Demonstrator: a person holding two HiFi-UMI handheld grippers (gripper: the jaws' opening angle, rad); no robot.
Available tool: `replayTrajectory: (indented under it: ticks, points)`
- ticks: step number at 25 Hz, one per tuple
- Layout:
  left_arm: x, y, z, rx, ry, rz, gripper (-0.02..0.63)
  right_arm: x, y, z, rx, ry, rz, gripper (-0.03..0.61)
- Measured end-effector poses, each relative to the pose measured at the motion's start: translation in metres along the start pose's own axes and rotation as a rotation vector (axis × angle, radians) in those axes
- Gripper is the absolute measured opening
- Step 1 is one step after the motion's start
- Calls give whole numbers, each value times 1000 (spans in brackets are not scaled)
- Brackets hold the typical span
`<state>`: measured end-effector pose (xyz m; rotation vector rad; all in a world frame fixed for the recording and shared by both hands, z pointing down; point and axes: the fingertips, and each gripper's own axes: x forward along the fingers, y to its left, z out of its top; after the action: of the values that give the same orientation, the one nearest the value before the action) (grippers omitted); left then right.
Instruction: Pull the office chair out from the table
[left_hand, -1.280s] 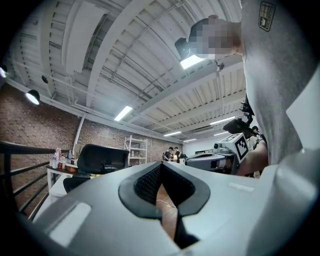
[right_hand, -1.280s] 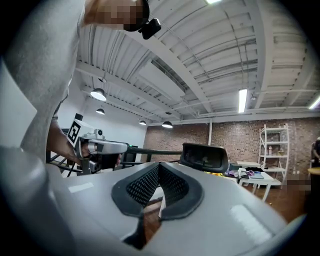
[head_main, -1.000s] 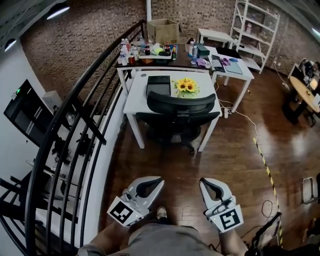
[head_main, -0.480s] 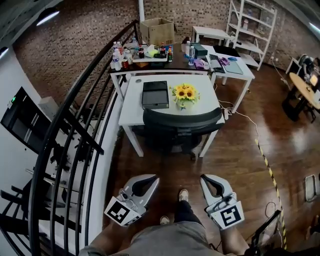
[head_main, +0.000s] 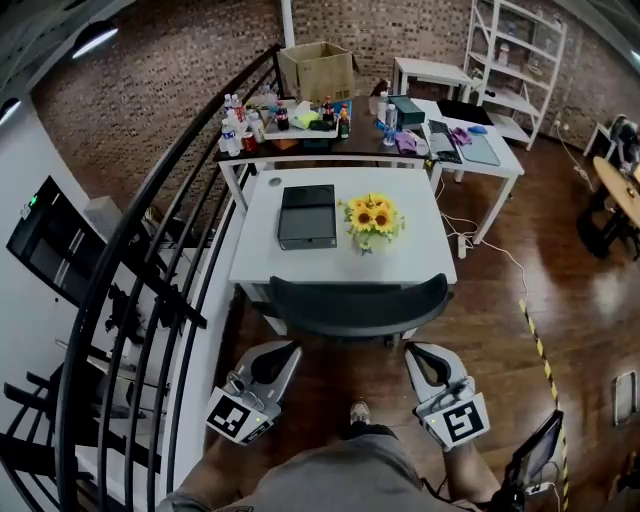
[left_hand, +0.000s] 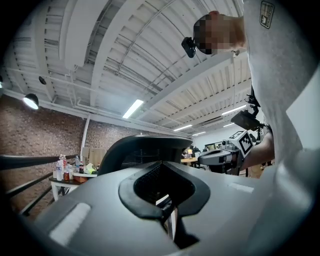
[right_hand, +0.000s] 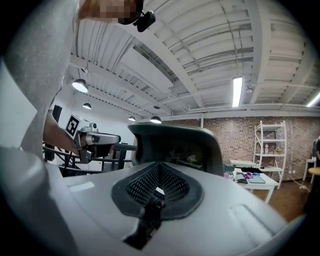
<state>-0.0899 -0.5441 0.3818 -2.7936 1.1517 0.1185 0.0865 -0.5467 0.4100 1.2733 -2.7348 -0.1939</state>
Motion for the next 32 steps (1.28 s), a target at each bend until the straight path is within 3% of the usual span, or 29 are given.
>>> replayTrajectory:
  ticks: [10,13,14,17,21,24,32]
  points:
    - [21,62,-32,37,105,110,4,19,-67,-28,8,84,-24,6]
    - [17,82,-35,50,131,151,74,19,-86,-27,-11,84,-36,12]
    - [16,88,-36,60,137,162,99,18,-91,-27,-19,82,-37,28]
    - [15,101,-36,98,138,167,200,16,-105,-30,-43,98,-31,165]
    - [21,108,-36,135,164,111,283,19,-114,-28,-82,118,6,262]
    - [29,107,-41,159,195,27,316,24,-117,-26,-114,120,64,299]
    - [62,100,-44,268,266,-190,342,52,-110,-24,-256,174,277,336]
